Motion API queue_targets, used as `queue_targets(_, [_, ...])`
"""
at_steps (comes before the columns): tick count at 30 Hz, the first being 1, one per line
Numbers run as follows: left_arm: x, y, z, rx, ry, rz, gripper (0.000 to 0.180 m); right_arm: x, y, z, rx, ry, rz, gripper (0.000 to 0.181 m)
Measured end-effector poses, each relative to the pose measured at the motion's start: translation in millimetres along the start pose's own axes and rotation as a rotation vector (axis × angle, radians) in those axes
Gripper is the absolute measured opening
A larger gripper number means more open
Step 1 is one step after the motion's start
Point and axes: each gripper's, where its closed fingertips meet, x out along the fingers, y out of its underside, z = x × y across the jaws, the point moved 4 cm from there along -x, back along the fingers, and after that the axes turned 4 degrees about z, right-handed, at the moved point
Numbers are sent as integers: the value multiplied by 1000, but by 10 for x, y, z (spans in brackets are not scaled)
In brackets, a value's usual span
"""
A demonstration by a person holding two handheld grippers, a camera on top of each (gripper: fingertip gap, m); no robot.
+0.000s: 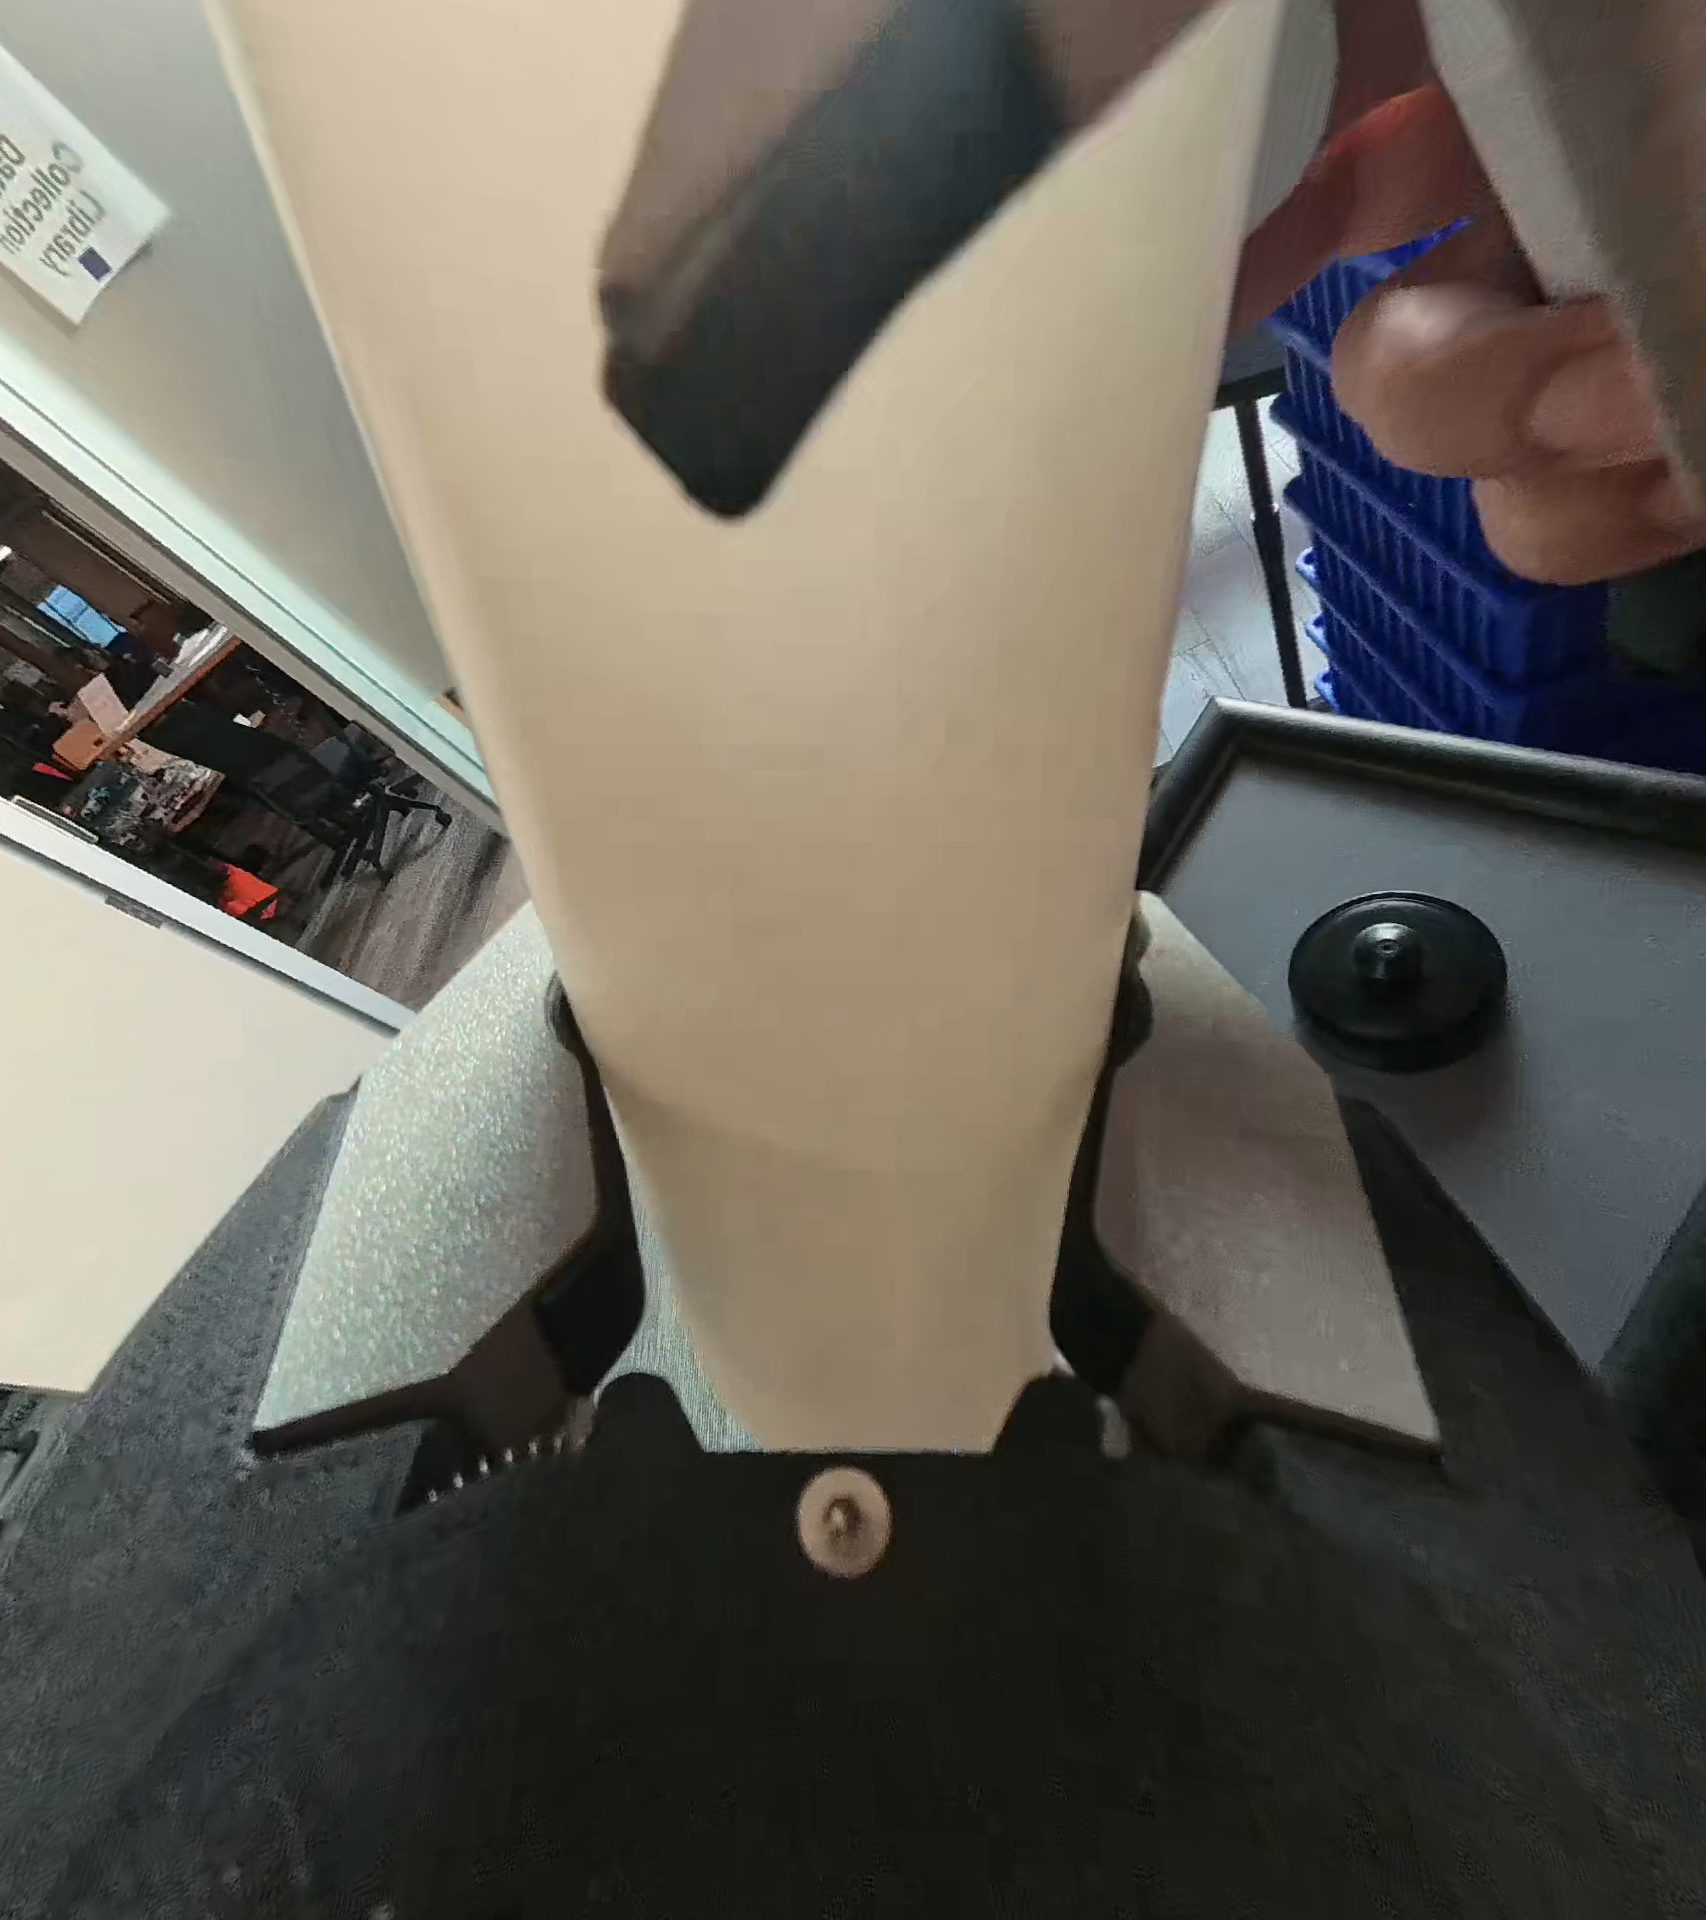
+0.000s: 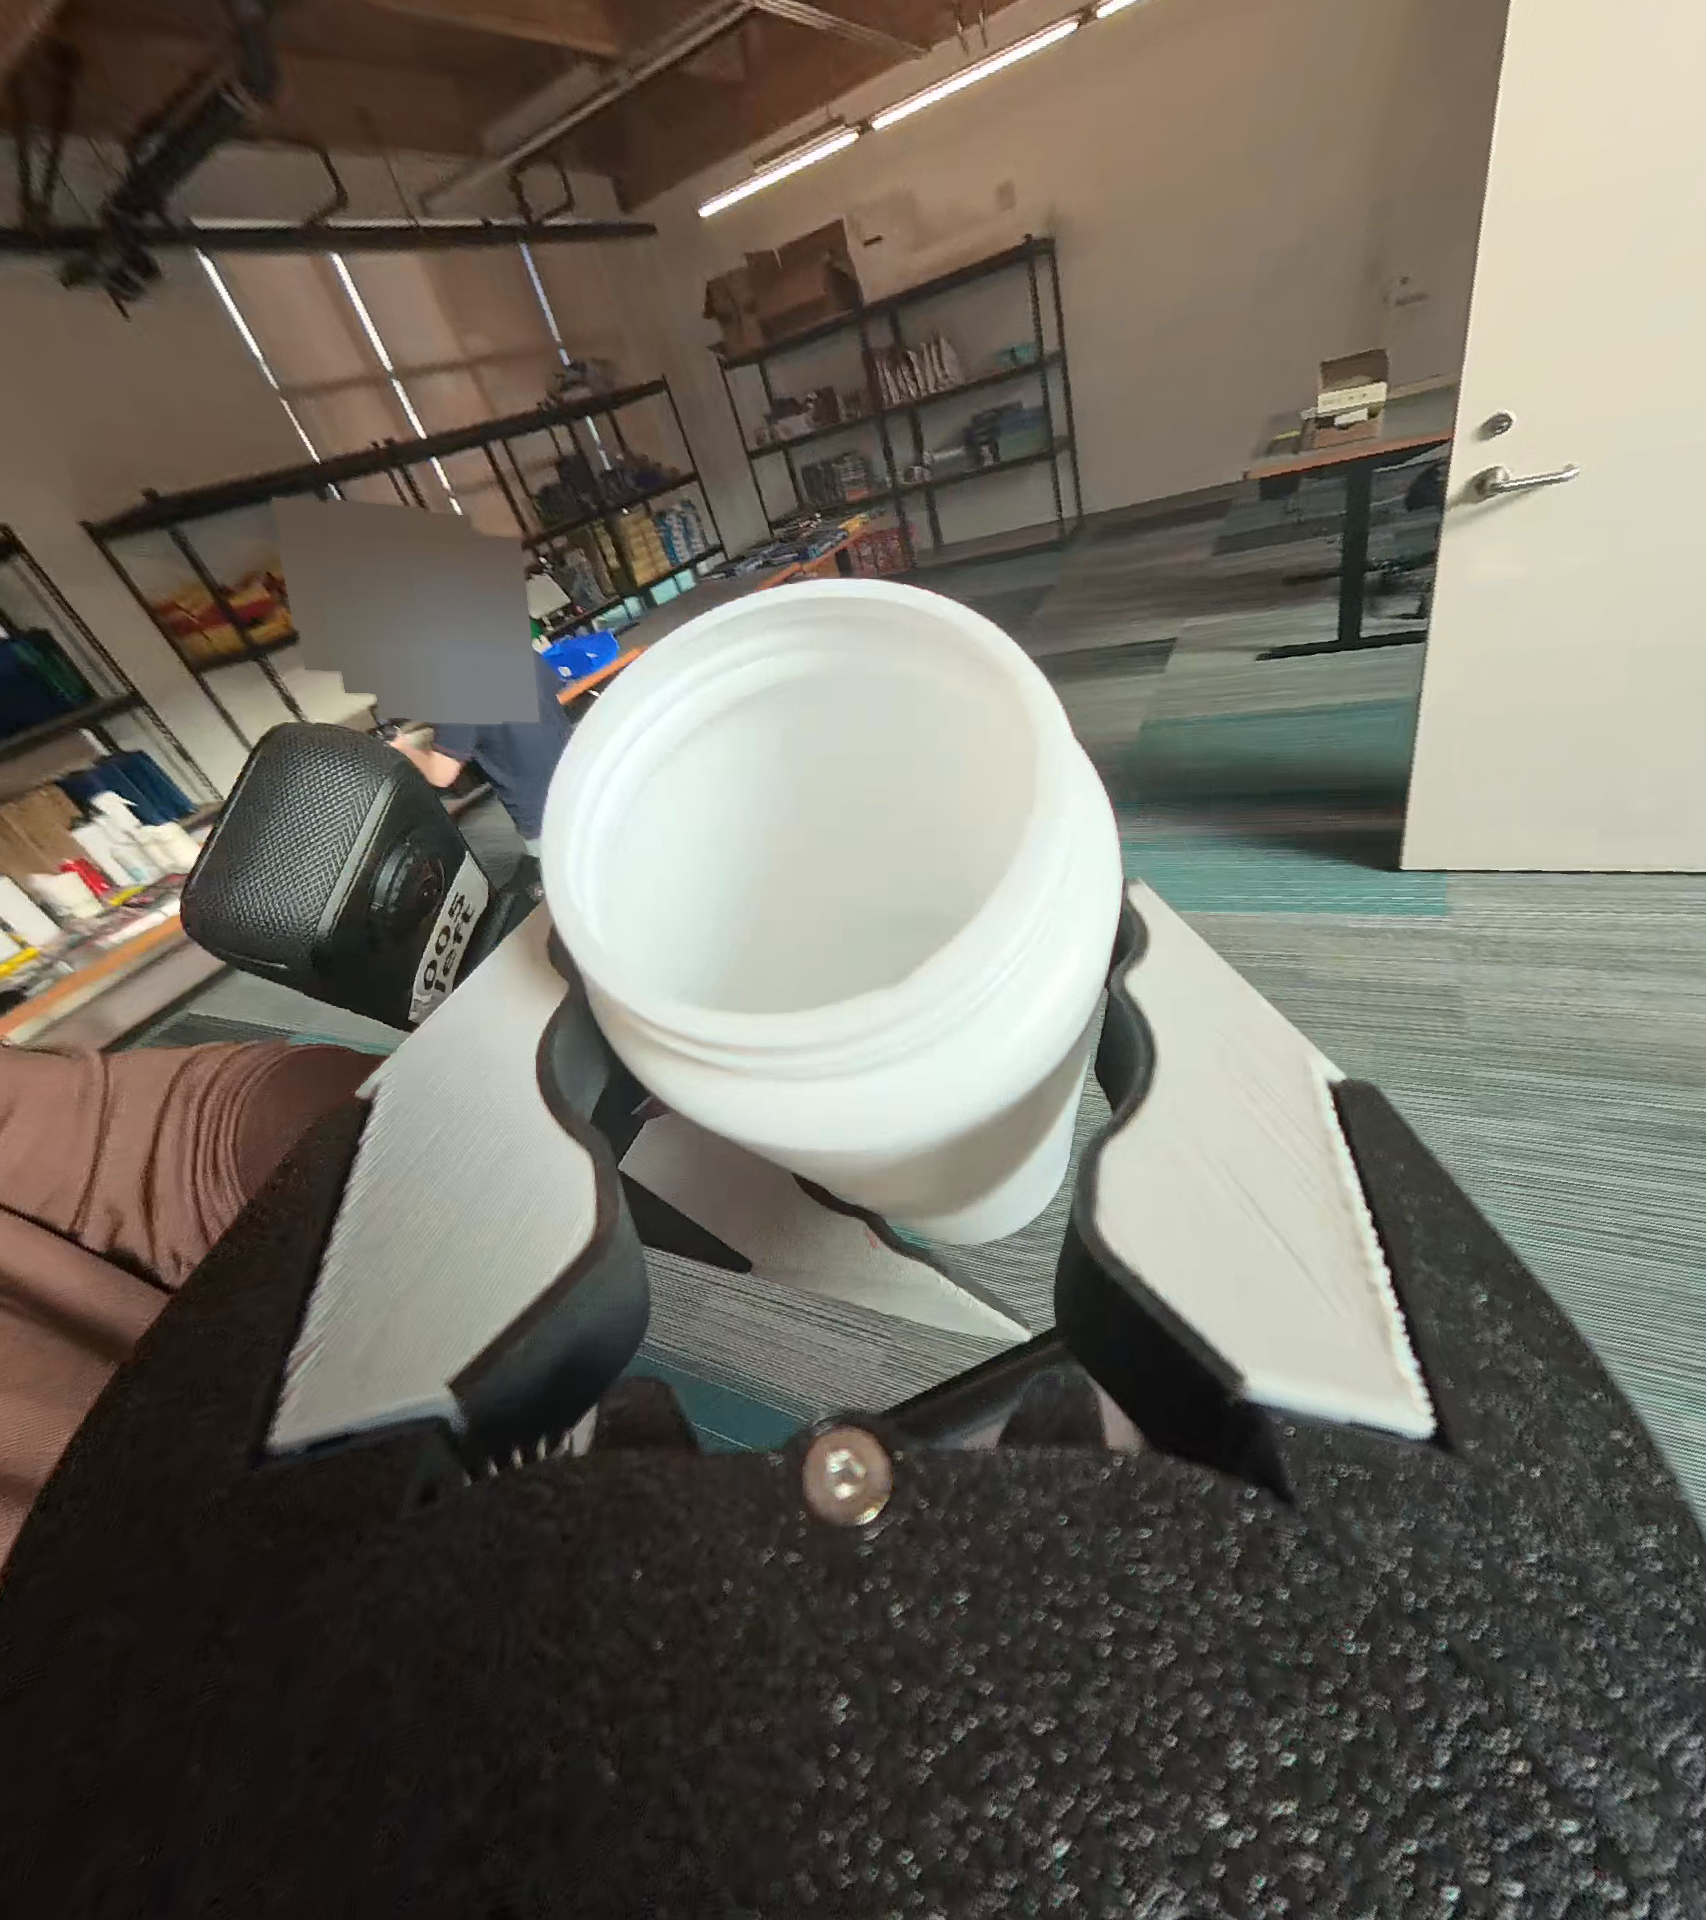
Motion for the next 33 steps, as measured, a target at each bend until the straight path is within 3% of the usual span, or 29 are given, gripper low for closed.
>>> queue_targets(4, [13,63,-130,-48,52,18,92,-65,4,-233,158,-73,-61,93])
queue_targets(11, [-2,167,-473,-244,149,-106,92,-717,-630,-795,408,-206,-287,92])
queue_targets(17, [326,7,-878,-525,361,-310,83,-680,-1226,-734,486,-258,-371,92])
queue_targets(20, [294,-370,-847,-708,631,-578,74,-559,-1521,-537,525,-360,-429,92])
queue_targets(22, [29,-621,-701,-868,972,-821,68,-501,-1714,-364,503,-410,-434,93])
queue_targets(24, [-268,-714,-567,-905,1311,-951,59,-433,-1808,-164,407,-406,-366,96])
queue_targets(25, [-383,-709,-530,-882,1426,-960,62,-407,-1809,-71,341,-386,-321,92])
queue_targets(27, [-459,-618,-497,-812,1459,-873,77,-386,-1741,74,199,-319,-235,92])
queue_targets(31, [-333,-245,-285,-617,1186,-571,110,-377,-1440,339,8,-266,-118,92])
queue_targets(33, [-399,-168,-104,-547,1134,-464,112,-327,-1235,376,-44,-241,-63,92])
